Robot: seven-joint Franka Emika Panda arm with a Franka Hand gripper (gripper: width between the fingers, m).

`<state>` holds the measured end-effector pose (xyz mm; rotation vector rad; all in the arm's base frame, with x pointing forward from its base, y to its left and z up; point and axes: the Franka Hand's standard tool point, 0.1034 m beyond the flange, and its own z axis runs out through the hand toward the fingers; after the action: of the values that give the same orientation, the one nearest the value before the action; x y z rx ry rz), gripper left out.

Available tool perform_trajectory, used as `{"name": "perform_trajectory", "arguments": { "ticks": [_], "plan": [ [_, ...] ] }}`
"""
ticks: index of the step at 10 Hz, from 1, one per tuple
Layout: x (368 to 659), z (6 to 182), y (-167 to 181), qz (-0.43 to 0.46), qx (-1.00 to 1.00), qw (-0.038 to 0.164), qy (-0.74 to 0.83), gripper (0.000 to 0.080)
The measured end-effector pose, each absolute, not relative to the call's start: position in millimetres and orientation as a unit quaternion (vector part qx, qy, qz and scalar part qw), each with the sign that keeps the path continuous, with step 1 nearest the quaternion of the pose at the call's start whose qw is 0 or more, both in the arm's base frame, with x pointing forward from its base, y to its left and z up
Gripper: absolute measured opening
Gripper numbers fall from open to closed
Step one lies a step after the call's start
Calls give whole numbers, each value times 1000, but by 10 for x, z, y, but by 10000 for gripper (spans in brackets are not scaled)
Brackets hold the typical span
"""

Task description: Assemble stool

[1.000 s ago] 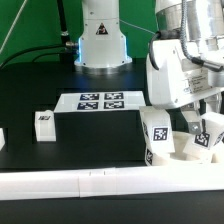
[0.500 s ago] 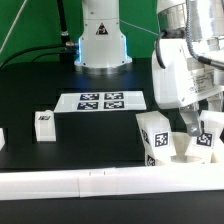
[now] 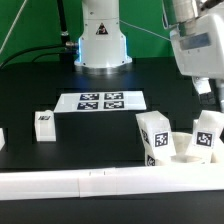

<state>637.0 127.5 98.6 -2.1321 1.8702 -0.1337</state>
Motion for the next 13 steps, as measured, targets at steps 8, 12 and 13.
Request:
{"name": "perform_trajectory", "arguments": {
  "ticks": [8, 12, 13],
  "plan": [
    [6404, 1057, 1383, -112, -948, 70, 289, 649],
    [6445, 1118, 1428, -100, -994, -10, -49, 649],
    [6416, 1075, 1453, -74, -991, -25, -112, 649]
  ]
}}
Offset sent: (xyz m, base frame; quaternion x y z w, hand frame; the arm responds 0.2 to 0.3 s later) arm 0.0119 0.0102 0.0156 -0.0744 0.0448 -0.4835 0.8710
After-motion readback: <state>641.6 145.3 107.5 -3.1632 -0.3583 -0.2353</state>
